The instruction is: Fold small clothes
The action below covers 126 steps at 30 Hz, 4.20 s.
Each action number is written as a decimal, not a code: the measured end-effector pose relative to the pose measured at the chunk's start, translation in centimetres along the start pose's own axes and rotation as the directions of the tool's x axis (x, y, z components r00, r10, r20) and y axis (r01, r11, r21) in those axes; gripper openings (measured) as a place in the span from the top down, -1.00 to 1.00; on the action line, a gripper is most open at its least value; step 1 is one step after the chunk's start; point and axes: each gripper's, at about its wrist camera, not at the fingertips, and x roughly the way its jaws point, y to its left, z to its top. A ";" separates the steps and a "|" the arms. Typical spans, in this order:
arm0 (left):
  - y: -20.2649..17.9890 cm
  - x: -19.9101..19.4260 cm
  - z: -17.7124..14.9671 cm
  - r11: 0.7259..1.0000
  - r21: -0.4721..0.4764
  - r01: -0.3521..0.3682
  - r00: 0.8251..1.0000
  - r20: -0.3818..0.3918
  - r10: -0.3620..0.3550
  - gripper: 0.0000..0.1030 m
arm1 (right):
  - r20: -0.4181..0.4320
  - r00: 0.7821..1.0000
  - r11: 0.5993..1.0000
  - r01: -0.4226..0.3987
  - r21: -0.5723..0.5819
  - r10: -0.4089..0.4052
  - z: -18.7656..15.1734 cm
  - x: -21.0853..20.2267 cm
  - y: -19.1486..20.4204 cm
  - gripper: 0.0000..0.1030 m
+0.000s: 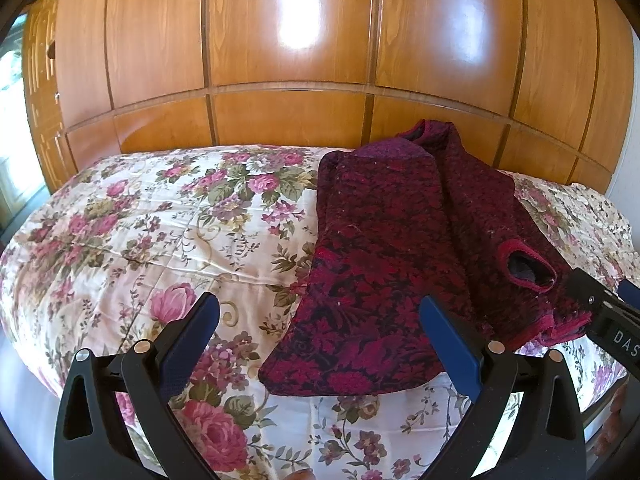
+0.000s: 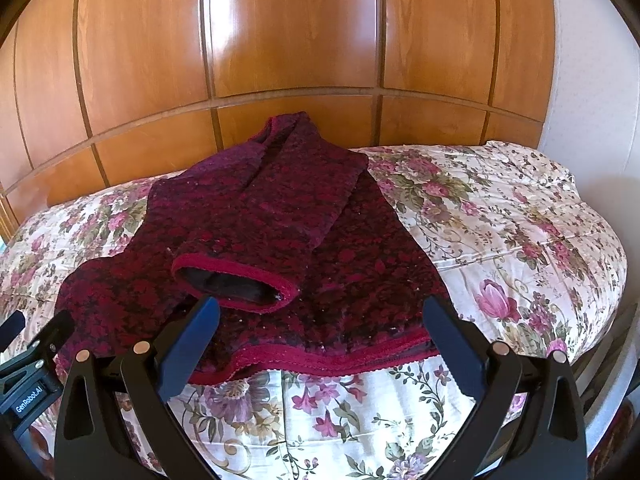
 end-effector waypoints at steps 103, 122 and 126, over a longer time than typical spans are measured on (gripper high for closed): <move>11.8 5.5 -0.3 0.820 -0.378 0.431 0.796 -0.268 -0.542 0.78 | -0.428 0.811 0.909 -0.413 0.062 0.398 -3.1 2.8 -10.4 0.67; 27.4 9.7 3.2 0.794 -0.608 0.001 0.973 -0.182 -0.141 -0.40 | -0.309 0.849 0.890 -0.456 -0.014 0.429 0.3 3.6 -2.5 -0.53; 31.5 13.7 6.4 0.725 -0.687 -0.046 0.981 -0.168 -0.097 -0.40 | -0.355 0.824 0.855 -0.506 -0.111 0.441 -0.1 6.1 3.6 -0.53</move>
